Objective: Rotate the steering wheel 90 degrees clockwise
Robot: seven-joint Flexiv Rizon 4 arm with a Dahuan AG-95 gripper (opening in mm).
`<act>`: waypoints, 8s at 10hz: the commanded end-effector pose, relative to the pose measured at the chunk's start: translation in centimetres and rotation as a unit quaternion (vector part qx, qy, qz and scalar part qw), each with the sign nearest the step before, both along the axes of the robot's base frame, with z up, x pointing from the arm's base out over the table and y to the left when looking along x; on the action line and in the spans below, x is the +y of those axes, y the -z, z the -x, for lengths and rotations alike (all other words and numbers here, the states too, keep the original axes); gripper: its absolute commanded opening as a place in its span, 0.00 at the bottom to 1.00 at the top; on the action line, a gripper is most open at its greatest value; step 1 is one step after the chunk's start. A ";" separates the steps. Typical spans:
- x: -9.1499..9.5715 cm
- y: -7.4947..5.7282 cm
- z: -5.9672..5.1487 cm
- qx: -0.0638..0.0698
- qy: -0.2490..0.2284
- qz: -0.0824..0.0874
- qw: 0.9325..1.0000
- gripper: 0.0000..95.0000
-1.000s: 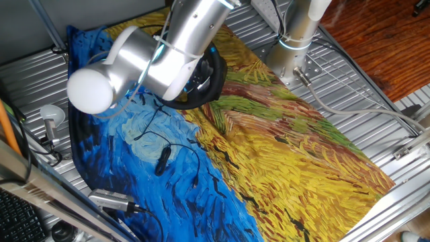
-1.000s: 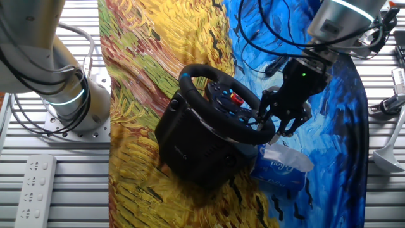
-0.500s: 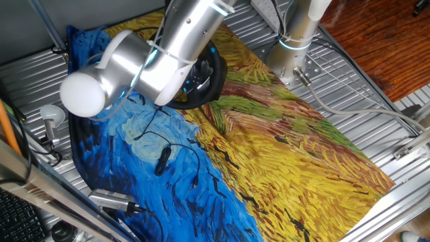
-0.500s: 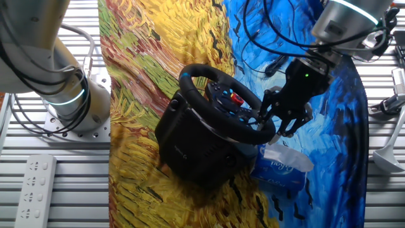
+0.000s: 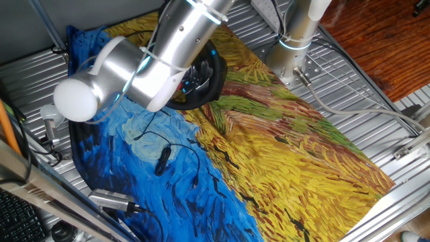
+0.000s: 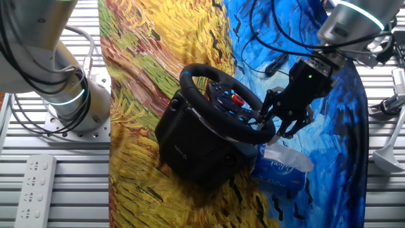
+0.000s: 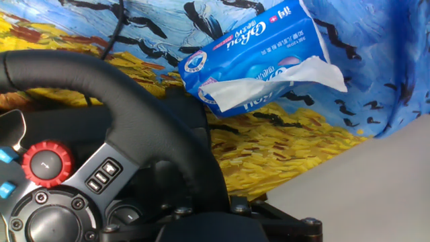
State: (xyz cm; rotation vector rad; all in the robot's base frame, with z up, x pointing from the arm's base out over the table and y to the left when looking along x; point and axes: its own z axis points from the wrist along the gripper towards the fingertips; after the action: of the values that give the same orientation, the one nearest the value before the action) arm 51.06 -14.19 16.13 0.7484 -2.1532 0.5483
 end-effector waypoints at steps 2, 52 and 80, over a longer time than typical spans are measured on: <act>-0.2 -0.3 0.1 0.012 0.031 0.009 0.999 0.20; -1.3 -3.2 4.8 -0.122 0.070 -0.071 0.988 0.00; -1.9 -3.8 6.2 -0.150 0.085 -0.067 0.983 0.00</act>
State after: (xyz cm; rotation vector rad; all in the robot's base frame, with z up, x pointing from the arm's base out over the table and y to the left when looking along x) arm 45.25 -15.93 19.77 0.5693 -2.5253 0.4496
